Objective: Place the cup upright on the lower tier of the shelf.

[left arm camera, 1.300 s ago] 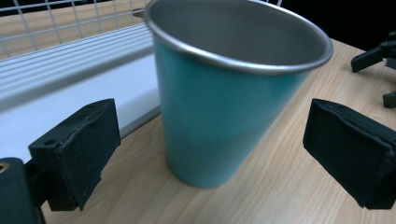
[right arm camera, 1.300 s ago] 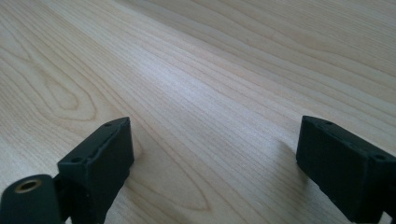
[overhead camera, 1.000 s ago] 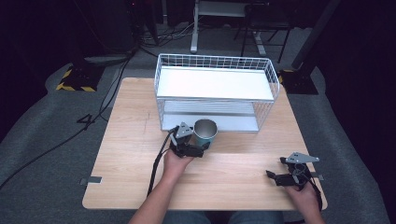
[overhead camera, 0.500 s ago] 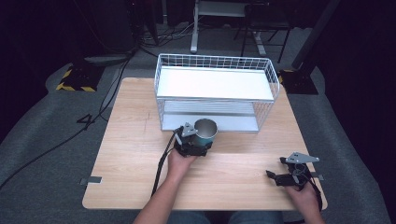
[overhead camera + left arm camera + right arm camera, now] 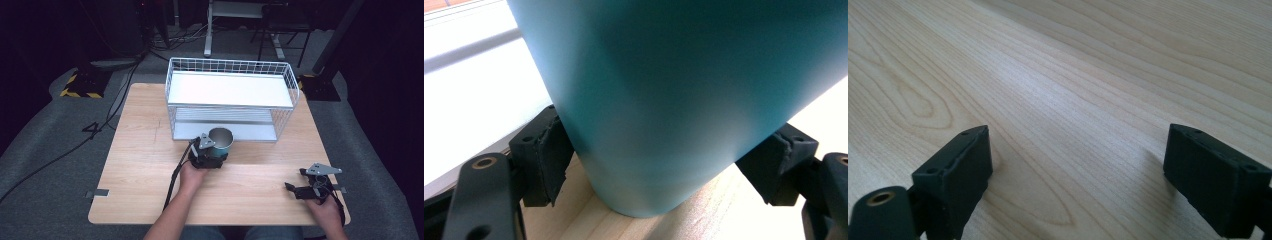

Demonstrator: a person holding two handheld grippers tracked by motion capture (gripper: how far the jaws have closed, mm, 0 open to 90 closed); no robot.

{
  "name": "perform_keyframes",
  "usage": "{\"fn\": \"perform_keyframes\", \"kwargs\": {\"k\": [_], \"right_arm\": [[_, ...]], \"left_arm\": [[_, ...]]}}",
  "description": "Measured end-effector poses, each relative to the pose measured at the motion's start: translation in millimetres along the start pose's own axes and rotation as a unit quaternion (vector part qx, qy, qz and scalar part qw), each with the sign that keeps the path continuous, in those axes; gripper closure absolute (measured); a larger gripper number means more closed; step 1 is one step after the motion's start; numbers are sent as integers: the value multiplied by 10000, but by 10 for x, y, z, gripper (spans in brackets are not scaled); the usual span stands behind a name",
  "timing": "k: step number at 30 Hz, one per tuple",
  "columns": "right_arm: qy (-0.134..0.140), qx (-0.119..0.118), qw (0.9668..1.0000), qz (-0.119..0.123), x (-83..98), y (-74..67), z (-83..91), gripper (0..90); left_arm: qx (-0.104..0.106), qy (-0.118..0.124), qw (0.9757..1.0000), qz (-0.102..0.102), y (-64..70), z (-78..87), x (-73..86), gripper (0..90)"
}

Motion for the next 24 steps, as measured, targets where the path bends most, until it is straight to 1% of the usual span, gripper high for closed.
{"fn": "perform_keyframes", "kwargs": {"k": [2, 3, 4, 7, 10, 11, 14, 16, 17, 19, 21, 23, 24], "right_arm": [[-2, 0, 10000, -2, 0, 0, 0, 123], [-2, 0, 10000, -2, 0, 0, 0, 123], [-2, -2, 10000, -1, 0, 0, 0, 123], [-3, -2, 10000, -1, 0, 0, 0, 123], [-2, -2, 10000, -1, 0, 0, 0, 123], [-3, -2, 10000, -2, 0, 0, 0, 123], [-2, -2, 10000, -2, 0, 0, 0, 123], [-3, -2, 10000, -1, 0, 0, 0, 124], [-3, -2, 10000, -1, 0, 0, 0, 124], [-1, -1, 10000, 0, 0, 0, 0, 123], [-1, -1, 10000, -1, 0, 0, 0, 124], [0, -4, 10000, 0, 0, -1, 0, 126], [0, -5, 10000, 2, 0, 0, 0, 126]], "left_arm": [[-30, -10, 10000, -71, -3, 7, -5, 227], [-30, -10, 10000, -71, -3, 7, -5, 227], [-66, -15, 9999, -137, -3, 28, -20, 227], [-87, 61, 9998, -162, -6, 59, -60, 228], [-83, 62, 9998, -165, -10, 76, -81, 228], [-46, 57, 9999, -106, -9, 85, -110, 228], [-60, 45, 9999, -152, -19, 99, -147, 228], [-89, 111, 9998, -150, -37, 112, -224, 228], [-89, 111, 9998, -150, -37, 112, -224, 228], [-73, 112, 9998, -116, -71, 109, -280, 228], [-133, 111, 9998, -104, -122, 89, -345, 228], [-145, 103, 9998, -83, -160, 68, -385, 228], [-155, 157, 9997, -49, -177, 55, -406, 228]]}}
Point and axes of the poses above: each handheld gripper's, and its own axes: z roughly backward along the jaws, x roughly out of its underside, y roughly to its right, the point moved 6 cm from there along -z, roughly forward along the jaws, and after that the axes turned 13 degrees about -z, right-handed, at the moved point
